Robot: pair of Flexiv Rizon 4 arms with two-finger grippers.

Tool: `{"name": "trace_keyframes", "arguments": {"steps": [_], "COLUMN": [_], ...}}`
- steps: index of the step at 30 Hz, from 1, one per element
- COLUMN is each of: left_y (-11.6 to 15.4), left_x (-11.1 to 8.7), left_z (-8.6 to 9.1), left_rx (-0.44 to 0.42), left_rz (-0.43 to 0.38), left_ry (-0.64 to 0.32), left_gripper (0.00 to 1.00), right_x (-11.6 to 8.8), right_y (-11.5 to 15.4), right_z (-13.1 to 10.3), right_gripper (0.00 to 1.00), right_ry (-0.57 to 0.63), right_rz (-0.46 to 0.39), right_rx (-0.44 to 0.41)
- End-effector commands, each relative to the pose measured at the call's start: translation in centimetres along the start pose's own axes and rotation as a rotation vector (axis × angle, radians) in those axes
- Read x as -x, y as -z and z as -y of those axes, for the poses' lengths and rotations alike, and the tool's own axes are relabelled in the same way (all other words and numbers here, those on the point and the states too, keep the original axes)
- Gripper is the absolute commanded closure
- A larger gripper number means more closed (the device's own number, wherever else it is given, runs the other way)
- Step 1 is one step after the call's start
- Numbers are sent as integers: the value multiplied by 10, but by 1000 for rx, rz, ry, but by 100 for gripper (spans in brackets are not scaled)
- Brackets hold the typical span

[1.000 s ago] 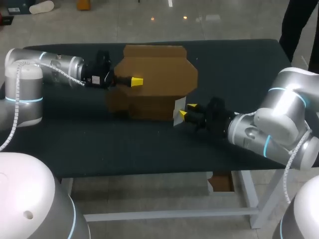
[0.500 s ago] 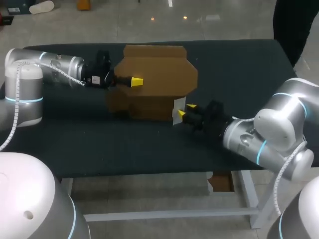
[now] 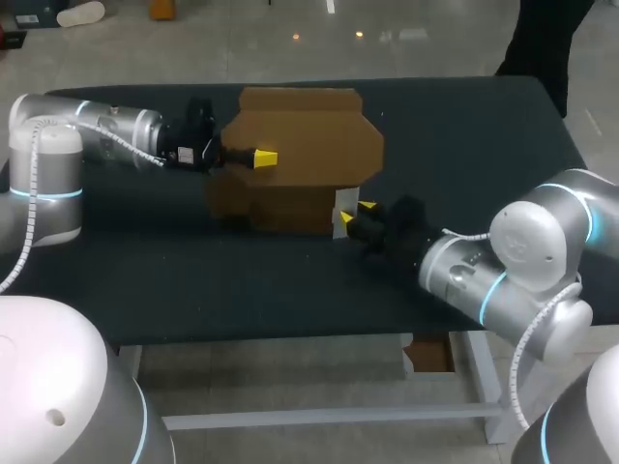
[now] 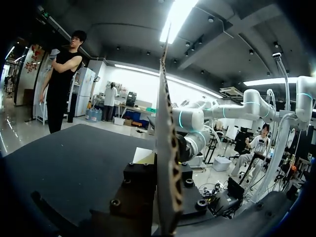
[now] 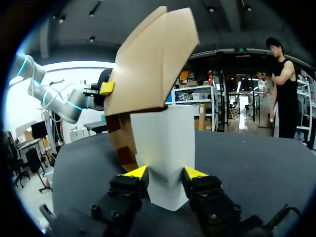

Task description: Assemble the packaging by folding the flat box into shape, placing the metal phone stand inside, and closing the box properly

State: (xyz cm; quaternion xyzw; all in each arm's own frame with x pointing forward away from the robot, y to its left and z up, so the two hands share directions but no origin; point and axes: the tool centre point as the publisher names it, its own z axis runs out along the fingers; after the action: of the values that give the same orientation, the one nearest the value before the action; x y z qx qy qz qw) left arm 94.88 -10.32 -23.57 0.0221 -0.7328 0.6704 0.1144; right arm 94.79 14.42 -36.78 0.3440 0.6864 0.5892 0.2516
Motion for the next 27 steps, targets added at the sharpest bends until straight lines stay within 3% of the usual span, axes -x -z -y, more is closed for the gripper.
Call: {"name": "trace_keyframes", "arguments": {"steps": [1,9,27], "left_y": [-2,-2,-2], "left_x": [0,0,0], "left_z": [-3,-3,-3], "left_rx": [-1,-1,-1], "left_rz": [-4,-4,-4], "left_ry": [0,0,0], "left_gripper": [100,100,100], "right_x": [-5,-1,9], "right_y": [-8,-10,-21], "right_z": [0,-2,-7], "right_gripper": [54,54,56], "right_ry": [-1,7,1], "right_rz": [251,371,553], "right_rx": [2,-10,-76]}}
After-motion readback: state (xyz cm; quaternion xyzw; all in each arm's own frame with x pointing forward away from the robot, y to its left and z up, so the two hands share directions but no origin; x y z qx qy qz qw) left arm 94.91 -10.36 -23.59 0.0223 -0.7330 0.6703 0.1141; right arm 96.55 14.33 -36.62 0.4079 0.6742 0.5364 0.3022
